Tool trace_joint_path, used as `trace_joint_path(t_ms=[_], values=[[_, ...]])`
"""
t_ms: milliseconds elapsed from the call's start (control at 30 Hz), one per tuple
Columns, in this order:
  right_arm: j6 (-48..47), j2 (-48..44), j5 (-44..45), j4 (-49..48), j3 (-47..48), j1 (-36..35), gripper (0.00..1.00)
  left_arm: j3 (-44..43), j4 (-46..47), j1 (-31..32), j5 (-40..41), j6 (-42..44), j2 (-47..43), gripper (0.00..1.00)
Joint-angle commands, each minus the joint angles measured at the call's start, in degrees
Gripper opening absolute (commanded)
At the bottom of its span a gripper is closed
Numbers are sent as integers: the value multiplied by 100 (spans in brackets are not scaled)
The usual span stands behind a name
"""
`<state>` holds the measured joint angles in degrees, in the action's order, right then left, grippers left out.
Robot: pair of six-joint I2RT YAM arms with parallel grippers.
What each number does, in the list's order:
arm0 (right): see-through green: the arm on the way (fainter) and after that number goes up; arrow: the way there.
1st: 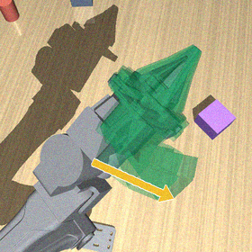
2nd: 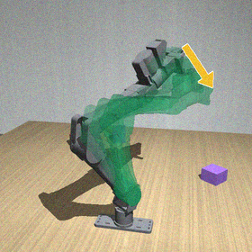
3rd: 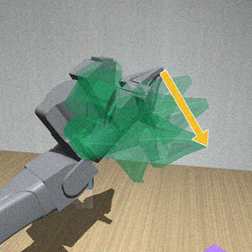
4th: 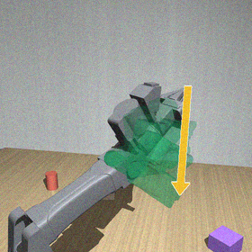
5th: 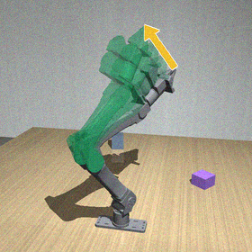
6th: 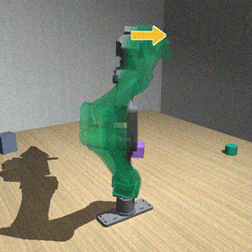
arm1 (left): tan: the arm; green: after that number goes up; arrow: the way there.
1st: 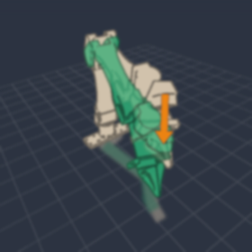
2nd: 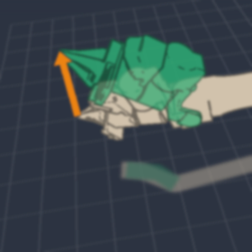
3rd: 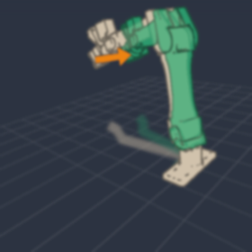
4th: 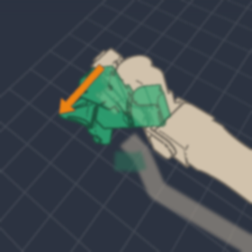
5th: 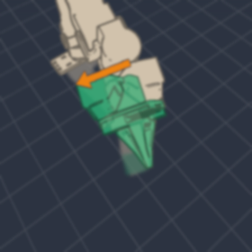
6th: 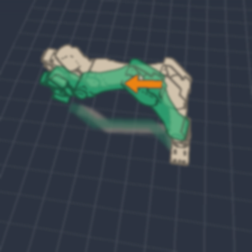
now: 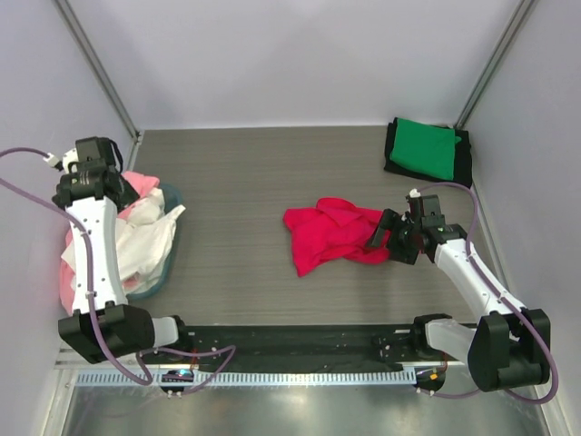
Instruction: Fold and stack the t-shirts
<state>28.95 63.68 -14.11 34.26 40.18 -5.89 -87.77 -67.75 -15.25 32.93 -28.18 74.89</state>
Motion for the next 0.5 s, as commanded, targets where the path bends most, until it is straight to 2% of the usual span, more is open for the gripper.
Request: trace_joint_path(t_ms=[0, 33, 67, 167, 200, 233, 367, 467], values=[[-47, -119, -75, -130, 25, -26, 82, 5, 172, 91, -1252, -109, -633, 100], [-21, -128, -48, -130, 51, -26, 82, 40, 200, 240, -1341, -108, -782, 100], [5, -136, -31, -130, 68, -17, 82, 66, 200, 668, -1307, -108, -818, 100], [102, -163, 92, -113, 174, -17, 82, 93, -19, 1470, -938, -205, -714, 100], [128, -198, 171, -78, 217, -26, 82, 163, -80, 2098, -868, -240, -687, 100], [163, -224, 233, 18, 322, -26, 82, 224, -64, 2287, -954, -362, -669, 100], [225, -339, 531, 273, 622, -26, 82, 997, 892, 3219, -2051, -617, -696, 93], [234, -444, 812, 520, 842, -17, 82, 1524, 1754, 3791, -2763, -837, -371, 90]])
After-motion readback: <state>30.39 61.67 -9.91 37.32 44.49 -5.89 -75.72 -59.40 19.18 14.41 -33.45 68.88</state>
